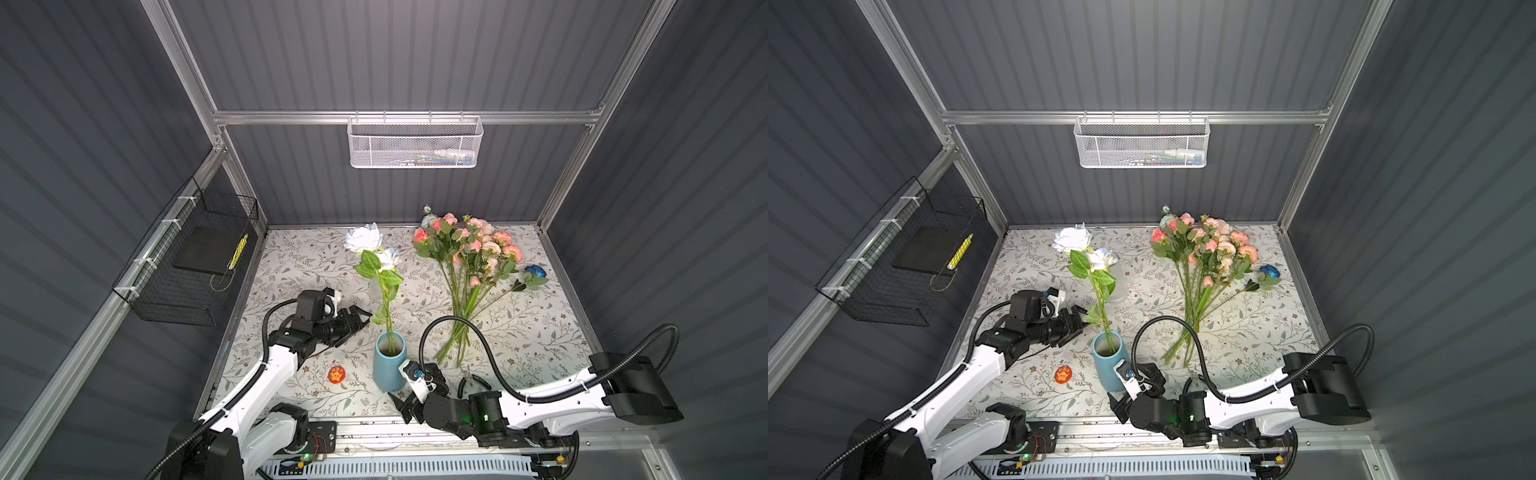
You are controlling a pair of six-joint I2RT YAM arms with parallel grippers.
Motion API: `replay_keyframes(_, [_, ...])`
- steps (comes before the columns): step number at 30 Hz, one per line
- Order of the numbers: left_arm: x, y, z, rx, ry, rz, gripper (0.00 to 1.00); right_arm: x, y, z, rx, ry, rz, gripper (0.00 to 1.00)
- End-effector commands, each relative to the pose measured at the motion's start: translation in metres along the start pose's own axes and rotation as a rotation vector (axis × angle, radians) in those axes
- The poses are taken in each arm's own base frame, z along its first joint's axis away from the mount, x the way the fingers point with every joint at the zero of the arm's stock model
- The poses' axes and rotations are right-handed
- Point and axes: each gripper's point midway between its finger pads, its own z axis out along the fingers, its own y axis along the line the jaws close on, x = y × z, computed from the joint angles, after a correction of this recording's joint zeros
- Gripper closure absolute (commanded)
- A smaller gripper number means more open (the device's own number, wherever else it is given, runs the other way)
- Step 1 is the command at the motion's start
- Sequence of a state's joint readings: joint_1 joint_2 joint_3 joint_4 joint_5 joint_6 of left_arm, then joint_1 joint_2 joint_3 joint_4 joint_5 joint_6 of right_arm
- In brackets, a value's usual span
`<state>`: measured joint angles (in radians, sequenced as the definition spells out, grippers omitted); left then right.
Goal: Arrange the flowers into the vase
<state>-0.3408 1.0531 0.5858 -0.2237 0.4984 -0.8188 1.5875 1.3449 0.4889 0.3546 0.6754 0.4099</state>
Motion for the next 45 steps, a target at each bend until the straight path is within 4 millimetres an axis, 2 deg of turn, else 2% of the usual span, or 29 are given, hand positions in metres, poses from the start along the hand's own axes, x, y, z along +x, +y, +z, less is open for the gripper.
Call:
replay_keyframes(1, [0.001, -0.004, 0.005, 0.007, 0.016, 0.005, 0.22, -0.007, -0.01, 0.009, 0.063, -0.057, 0.037, 0.01])
replay_keyframes(13, [0.005, -0.008, 0.018, -0.005, 0.05, 0.041, 0.23, -0.001, -0.035, 0.029, 0.169, -0.067, 0.072, 0.01])
replay_keyframes(23, [0.015, -0.033, 0.026, 0.074, 0.083, 0.11, 0.27, 0.013, -0.049, 0.034, 0.237, -0.048, 0.047, 0.01])
replay_keyframes(31, [0.017, -0.023, 0.031, 0.037, 0.091, 0.098, 0.24, 0.024, -0.066, 0.041, 0.326, -0.034, 0.043, 0.01])
replay_keyframes(38, [0.013, -0.019, 0.037, 0.02, 0.087, 0.102, 0.18, 0.025, -0.076, 0.048, 0.357, -0.046, 0.043, 0.01])
replay_keyframes(45, [0.008, -0.017, 0.045, 0.005, 0.088, 0.101, 0.16, 0.025, -0.097, 0.056, 0.416, -0.06, 0.055, 0.01])
